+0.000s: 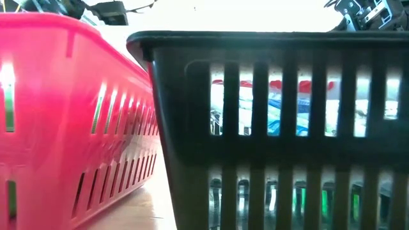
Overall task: Pick & Place Travel size toiletries
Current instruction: Put the green shampoo bottle into the red bin
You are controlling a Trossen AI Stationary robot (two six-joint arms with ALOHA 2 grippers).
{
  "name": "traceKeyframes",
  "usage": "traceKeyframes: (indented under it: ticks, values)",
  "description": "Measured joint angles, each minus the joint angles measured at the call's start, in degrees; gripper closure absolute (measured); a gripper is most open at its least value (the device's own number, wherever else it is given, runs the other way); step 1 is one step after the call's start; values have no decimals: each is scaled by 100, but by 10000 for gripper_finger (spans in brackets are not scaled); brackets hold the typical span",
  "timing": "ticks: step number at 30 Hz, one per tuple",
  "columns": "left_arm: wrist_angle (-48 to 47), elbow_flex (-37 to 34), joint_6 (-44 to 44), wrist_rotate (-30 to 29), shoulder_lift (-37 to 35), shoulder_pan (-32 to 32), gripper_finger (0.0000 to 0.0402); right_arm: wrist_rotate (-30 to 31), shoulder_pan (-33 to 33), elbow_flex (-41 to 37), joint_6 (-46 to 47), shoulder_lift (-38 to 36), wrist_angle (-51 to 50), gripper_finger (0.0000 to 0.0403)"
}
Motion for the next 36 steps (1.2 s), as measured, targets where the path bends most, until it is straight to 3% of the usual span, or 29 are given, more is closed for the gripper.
traceKeyframes:
  ticks: [7, 15, 22, 30, 36]
  values:
    - [327, 2, -1494, -801, 116, -1459, 226, 17, -1, 0, -7, 0, 33, 401]
    - [1309, 223, -1915, -1373, 579, -2306, 226, 16, 0, 0, -17, 19, 182, 401]
    - [1244, 1075, -1896, -1260, 1520, -2550, 226, 2, 1, 0, -17, 83, 210, 401]
    - [253, 2159, -2000, -847, 2674, -2836, 226, -4, 0, 0, -39, 136, 253, 401]
    - [286, 2489, -2031, -734, 3212, -2976, 226, -5, 0, 0, -61, 152, 265, 401]
